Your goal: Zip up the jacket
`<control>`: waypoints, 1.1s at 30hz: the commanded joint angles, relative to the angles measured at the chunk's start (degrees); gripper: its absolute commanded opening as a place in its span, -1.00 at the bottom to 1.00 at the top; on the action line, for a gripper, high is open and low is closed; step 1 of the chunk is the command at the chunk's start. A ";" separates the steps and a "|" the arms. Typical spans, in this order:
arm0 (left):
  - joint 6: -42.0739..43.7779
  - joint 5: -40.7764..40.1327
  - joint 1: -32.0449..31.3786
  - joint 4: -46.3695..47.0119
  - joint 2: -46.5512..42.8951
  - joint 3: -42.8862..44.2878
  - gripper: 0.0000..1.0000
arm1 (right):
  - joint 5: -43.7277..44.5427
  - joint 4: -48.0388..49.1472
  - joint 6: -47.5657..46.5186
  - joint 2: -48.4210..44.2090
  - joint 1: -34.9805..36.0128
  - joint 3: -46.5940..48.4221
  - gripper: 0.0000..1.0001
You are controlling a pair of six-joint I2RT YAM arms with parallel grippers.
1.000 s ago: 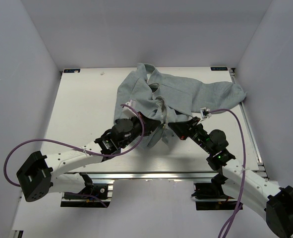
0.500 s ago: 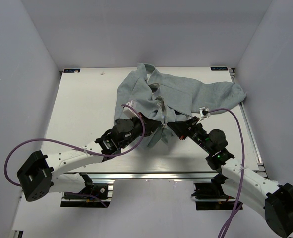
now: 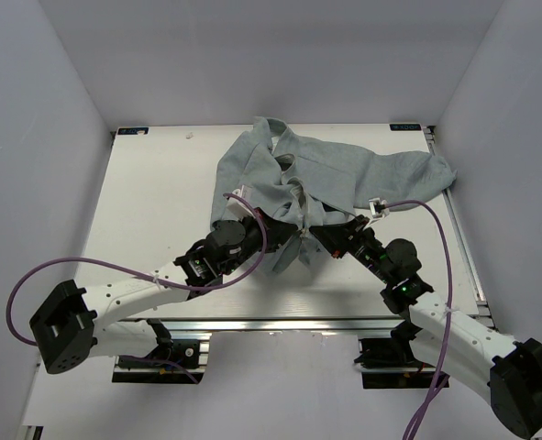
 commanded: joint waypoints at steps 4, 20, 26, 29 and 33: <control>0.62 2.71 -0.39 3.07 -0.84 0.37 -1.00 | -1.03 6.76 0.01 0.41 0.06 1.61 -1.00; 0.89 -1.15 -0.39 0.97 -5.23 -1.03 -1.00 | -0.33 0.63 -1.66 -3.70 0.06 0.82 -1.00; 1.15 -1.77 -0.39 1.05 -5.85 -1.03 -1.00 | -1.20 -2.38 -2.71 -5.12 0.06 0.20 -1.00; 1.06 -0.71 -0.39 1.32 -4.19 -0.33 -1.00 | -2.35 -0.01 -2.01 -4.25 0.06 0.64 -1.00; 1.06 -0.10 -0.39 1.75 -2.77 0.20 -1.00 | -2.44 1.40 -1.83 -3.80 0.06 1.26 -1.00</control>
